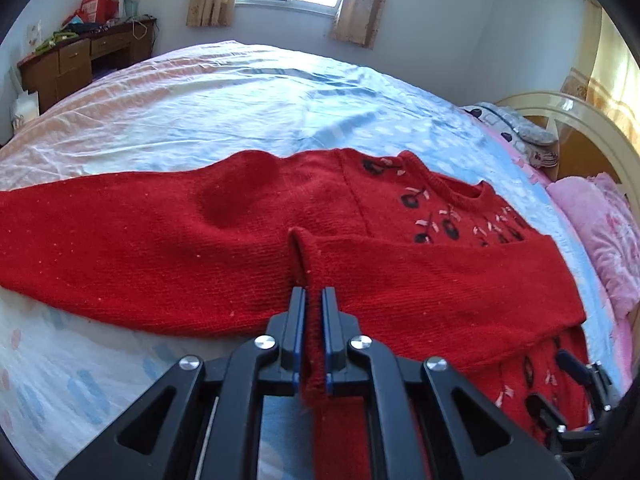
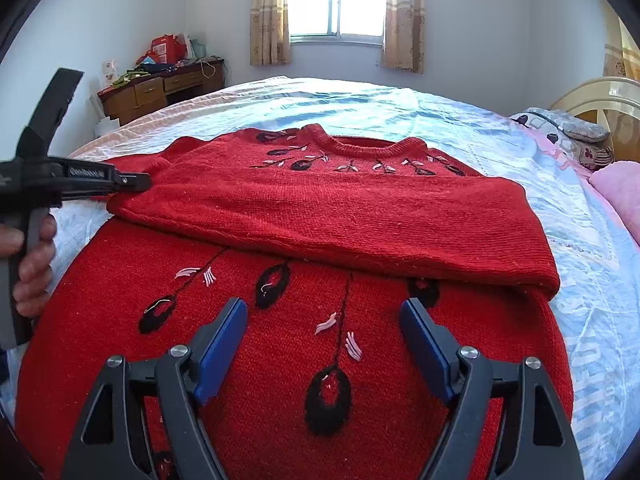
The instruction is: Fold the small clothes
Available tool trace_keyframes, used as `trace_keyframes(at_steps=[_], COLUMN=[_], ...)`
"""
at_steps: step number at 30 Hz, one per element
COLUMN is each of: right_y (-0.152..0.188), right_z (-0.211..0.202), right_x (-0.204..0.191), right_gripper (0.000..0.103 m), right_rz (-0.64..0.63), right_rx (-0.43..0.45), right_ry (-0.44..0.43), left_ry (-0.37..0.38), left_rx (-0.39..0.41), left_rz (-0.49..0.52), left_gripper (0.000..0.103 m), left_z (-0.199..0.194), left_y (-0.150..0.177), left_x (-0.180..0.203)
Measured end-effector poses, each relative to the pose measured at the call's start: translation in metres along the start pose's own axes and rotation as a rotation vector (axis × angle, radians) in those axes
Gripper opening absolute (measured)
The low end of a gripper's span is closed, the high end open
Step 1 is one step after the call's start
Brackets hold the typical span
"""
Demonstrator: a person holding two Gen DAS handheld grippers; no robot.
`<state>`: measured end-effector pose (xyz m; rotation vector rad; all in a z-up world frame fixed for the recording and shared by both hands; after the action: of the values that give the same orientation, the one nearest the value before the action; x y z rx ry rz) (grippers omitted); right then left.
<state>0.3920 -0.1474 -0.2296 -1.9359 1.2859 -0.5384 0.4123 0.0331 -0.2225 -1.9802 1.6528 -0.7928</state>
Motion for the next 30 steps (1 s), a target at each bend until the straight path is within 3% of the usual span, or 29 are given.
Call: trace_keyframes(at_steps=[4, 7, 10, 13, 15, 19, 23, 26, 30], right_y=[-0.026, -0.045, -0.047, -0.023, -0.015, -0.012, -0.039, -0.053, -0.045], right_z=[-0.027, -0.032, -0.019, 0.009, 0.013, -0.002, -0.011, 0.007, 0.041], right_x=[0.013, 0.046, 0.088, 0.125, 0.134, 0.127, 0.088, 0.059, 0.035], right_gripper=[0.080, 0.080, 0.080, 0.080, 0.084, 0.084, 0.085, 0.085, 0.085], right_rz=[-0.005, 0.054, 0.132, 0.235, 0.226, 0.278, 0.223, 0.176, 0.168], right_rx=[0.082, 0.086, 0.021, -0.108, -0.105, -0.186, -0.144, -0.105, -0.137], right_ry=[0.023, 0.068, 0.134, 0.154, 0.161, 0.180, 0.139, 0.113, 0.101], left_ry=[-0.007, -0.017, -0.041, -0.065, -0.073, -0.078, -0.080, -0.084, -0.079], left_rx=[0.025, 0.033, 0.037, 0.043, 0.049, 0.057, 0.050, 0.057, 0.060], left_rz=[0.038, 0.049, 0.058, 0.067, 0.077, 0.089, 0.106, 0.113, 0.104], left_gripper=[0.012, 0.012, 0.013, 0.014, 0.014, 0.019, 0.024, 0.024, 0.027], left_z=[-0.006, -0.006, -0.006, -0.005, -0.006, -0.006, -0.005, -0.006, -0.006], left_y=[0.004, 0.005, 0.005, 0.006, 0.006, 0.008, 0.009, 0.010, 0.010], left_x=[0.001, 0.002, 0.002, 0.001, 0.002, 0.003, 0.006, 0.006, 0.005])
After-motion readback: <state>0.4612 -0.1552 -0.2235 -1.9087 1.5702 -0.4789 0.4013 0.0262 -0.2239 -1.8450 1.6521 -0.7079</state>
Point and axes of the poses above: each gripper's, at about its wrist camera, not at the fingertips, and z roughly the way its jaws point, x to its right, y to its underside, the point moved 10 cm from there along z, roughly the way its jaws point, and after that the axes turned 7 degrees about -y, right-handed, at the moved point
